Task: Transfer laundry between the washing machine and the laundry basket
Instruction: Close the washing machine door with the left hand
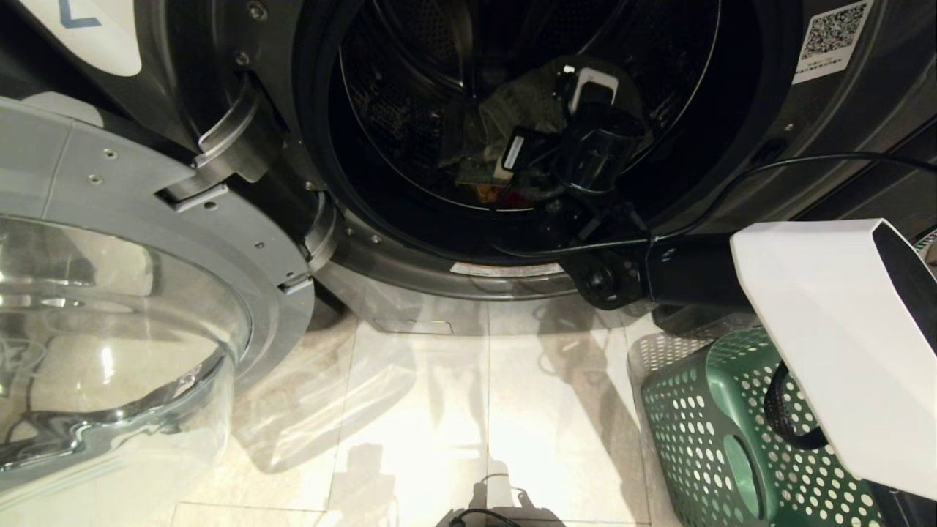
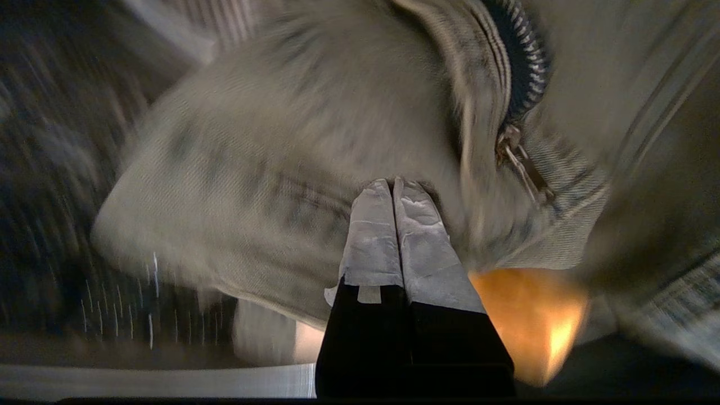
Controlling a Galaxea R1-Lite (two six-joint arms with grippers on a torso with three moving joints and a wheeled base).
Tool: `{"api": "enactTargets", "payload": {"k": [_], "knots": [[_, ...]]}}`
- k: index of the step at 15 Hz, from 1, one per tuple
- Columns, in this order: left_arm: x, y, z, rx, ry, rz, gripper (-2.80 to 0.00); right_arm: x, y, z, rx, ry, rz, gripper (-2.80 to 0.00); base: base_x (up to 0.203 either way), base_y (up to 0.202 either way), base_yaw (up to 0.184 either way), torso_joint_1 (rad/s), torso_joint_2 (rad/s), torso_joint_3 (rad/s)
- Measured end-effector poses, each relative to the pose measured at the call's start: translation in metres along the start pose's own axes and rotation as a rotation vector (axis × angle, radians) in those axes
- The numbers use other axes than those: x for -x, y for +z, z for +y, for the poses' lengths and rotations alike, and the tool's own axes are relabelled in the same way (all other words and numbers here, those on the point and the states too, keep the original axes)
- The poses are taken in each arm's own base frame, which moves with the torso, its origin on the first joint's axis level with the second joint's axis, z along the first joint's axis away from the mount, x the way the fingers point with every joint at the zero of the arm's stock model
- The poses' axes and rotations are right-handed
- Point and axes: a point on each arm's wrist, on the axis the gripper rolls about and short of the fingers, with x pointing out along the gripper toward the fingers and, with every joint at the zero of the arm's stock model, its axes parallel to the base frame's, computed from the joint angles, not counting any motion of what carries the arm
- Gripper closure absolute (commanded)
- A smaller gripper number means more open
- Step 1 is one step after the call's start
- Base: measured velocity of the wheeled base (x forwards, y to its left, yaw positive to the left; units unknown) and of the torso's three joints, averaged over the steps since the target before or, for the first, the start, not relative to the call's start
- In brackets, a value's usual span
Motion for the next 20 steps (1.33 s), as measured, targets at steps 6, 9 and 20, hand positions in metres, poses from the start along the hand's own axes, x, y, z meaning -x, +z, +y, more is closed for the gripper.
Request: {"api": "enactTargets", "payload": {"k": [6, 9, 20], "knots": [[0.0, 0.0, 0.0, 0.0, 0.0, 0.0, 0.0, 0.0, 0.002, -0.008, 0.041, -0.104, -0.126, 0.0, 0.0, 0.0, 0.0, 0.0, 0.0, 0.0], [0.0, 0.0, 0.0, 0.0, -0.001, 0.0, 0.0, 0.005, 0.009, -0.001, 0.02, -0.101, -0.141, 0.0, 0.0, 0.0, 0.0, 0.0, 0.0, 0.0], [0.0, 0.0, 0.0, 0.0, 0.0, 0.0, 0.0, 0.088, 0.041, 0.013, 0.049, -0.04, 0.608, 0.0, 0.0, 0.0, 0.0, 0.0, 0.0, 0.0]]}}
